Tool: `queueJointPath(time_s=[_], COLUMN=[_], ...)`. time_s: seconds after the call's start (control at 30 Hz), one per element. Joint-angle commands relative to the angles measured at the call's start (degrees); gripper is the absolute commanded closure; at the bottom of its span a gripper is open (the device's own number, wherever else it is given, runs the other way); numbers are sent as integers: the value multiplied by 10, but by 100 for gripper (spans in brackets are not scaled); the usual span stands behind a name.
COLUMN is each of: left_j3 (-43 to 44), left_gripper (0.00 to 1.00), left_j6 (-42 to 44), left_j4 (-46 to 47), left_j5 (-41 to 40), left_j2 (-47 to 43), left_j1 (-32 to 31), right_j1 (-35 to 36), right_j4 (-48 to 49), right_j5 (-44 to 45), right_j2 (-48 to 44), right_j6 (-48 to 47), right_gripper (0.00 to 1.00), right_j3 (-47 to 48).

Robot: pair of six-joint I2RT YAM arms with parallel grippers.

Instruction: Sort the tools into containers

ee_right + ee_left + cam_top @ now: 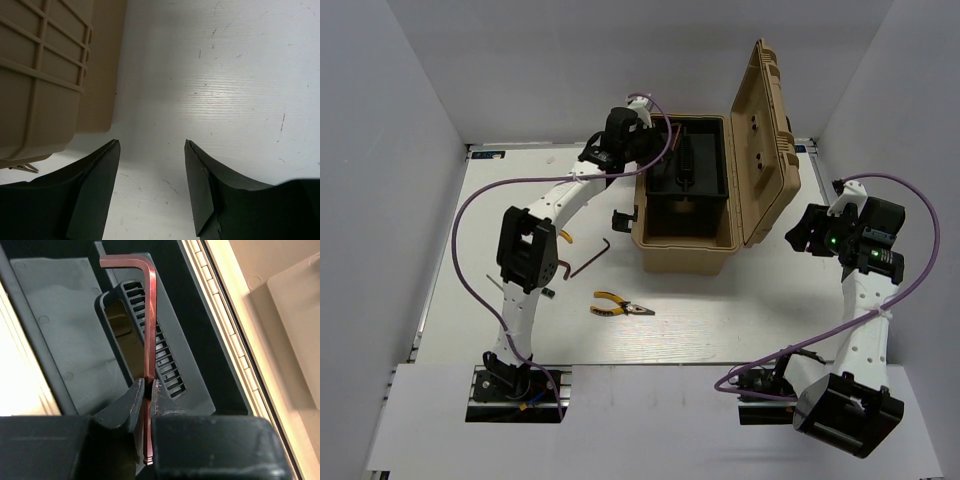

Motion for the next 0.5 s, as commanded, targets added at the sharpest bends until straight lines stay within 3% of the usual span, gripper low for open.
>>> queueJointPath(time_s=[0.0, 0.07, 0.23, 0.33, 0.47], left_j3=[34, 34, 50, 70, 95], left_gripper=[100, 98, 58, 49, 45], left_j6=[-7, -7, -2, -2, 4], left_j4=[3, -12, -36, -50, -62], left_j5=[-40, -65, -83, -83, -83], left_j2=[-20, -20, -14, -8, -3], left_j1=[-11, -11, -16, -16, -16], right_j1=[-1, -1, -1, -1, -2], right_j4=[9, 10, 7, 3, -3], right_j5=[-8, -7, -8, -7, 0], right_j2=[-11, -14, -18, -26, -39], right_j6=[-1, -1, -1, -2, -5], right_gripper=[39, 39, 39, 39, 39], right_j3=[-2, -2, -2, -3, 3])
